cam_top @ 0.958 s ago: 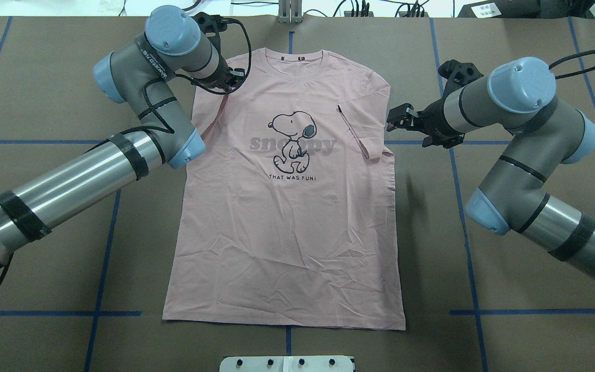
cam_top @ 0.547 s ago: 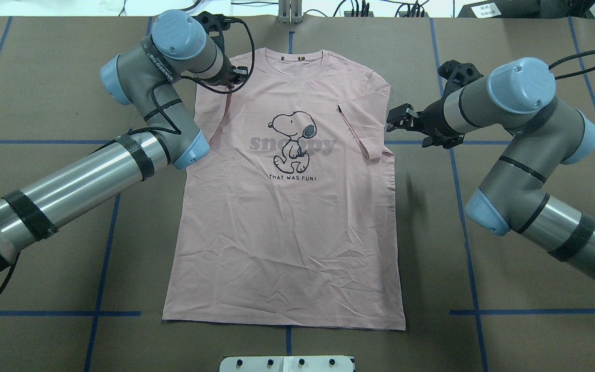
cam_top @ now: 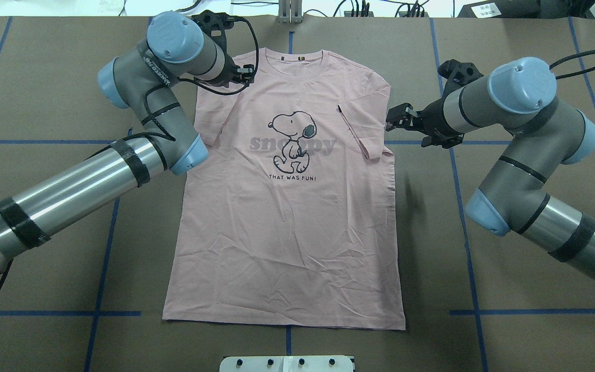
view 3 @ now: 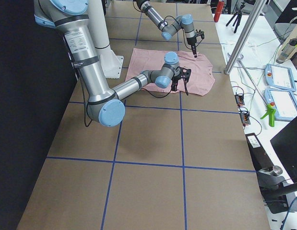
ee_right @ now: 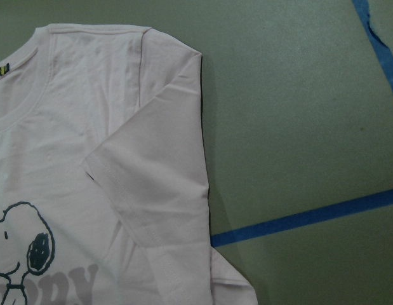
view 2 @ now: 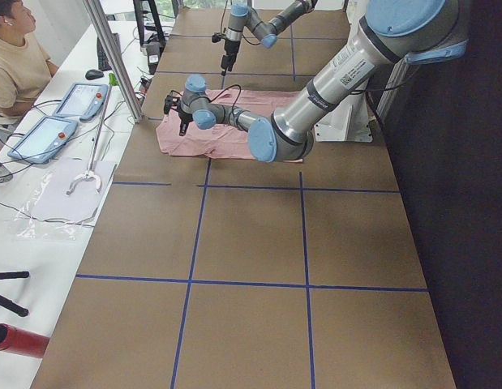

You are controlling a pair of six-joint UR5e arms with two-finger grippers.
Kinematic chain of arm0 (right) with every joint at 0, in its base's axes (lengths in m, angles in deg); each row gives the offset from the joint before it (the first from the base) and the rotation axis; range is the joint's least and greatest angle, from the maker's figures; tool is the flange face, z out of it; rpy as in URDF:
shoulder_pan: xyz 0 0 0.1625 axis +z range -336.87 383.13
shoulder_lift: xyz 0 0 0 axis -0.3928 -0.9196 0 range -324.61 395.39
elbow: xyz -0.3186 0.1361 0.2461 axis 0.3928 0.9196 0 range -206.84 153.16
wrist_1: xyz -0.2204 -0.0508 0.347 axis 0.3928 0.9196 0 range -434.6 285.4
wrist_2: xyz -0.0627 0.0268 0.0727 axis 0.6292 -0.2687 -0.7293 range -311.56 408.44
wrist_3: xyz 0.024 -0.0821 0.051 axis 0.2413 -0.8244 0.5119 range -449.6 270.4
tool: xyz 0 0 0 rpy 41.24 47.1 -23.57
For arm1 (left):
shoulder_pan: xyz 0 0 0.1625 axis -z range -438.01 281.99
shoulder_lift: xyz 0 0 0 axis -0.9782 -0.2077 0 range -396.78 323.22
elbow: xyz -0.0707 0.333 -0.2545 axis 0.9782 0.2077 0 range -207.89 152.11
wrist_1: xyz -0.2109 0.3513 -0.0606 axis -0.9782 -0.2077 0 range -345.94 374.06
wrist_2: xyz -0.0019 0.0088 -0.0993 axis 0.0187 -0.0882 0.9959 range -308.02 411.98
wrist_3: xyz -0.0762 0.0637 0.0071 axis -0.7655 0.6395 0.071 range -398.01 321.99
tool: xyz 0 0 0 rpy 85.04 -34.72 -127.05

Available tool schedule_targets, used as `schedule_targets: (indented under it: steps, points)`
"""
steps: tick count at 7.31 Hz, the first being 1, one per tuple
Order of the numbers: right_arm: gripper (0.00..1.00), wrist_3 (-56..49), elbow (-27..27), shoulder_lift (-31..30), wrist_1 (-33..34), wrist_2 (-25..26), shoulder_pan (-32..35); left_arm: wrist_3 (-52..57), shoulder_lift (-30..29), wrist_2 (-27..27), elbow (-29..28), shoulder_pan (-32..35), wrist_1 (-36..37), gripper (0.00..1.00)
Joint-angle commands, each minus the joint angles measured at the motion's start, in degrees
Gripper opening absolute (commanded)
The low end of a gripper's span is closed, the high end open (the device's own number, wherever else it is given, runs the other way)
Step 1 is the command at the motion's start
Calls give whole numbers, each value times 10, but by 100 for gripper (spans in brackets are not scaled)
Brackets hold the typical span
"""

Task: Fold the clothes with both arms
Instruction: 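Move the right gripper to the hem corner while the left holds the shirt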

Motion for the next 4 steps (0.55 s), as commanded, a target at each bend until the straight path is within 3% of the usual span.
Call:
schedule_targets:
  steps: [1, 2, 3, 4]
  points:
    - [100, 90, -49, -18, 2, 41, -36, -5, 119, 36, 184, -29, 5, 80]
    - [100, 104, -92, -50, 6, 47, -69, -9, 138, 67, 217, -31, 5, 74]
    - [100, 135, -149, -105, 6, 73, -115, -41, 182, 93, 273, -31, 7, 74]
    - [99, 157, -197, -144, 9, 127, -175, -144, 230, 122, 333, -32, 7, 76]
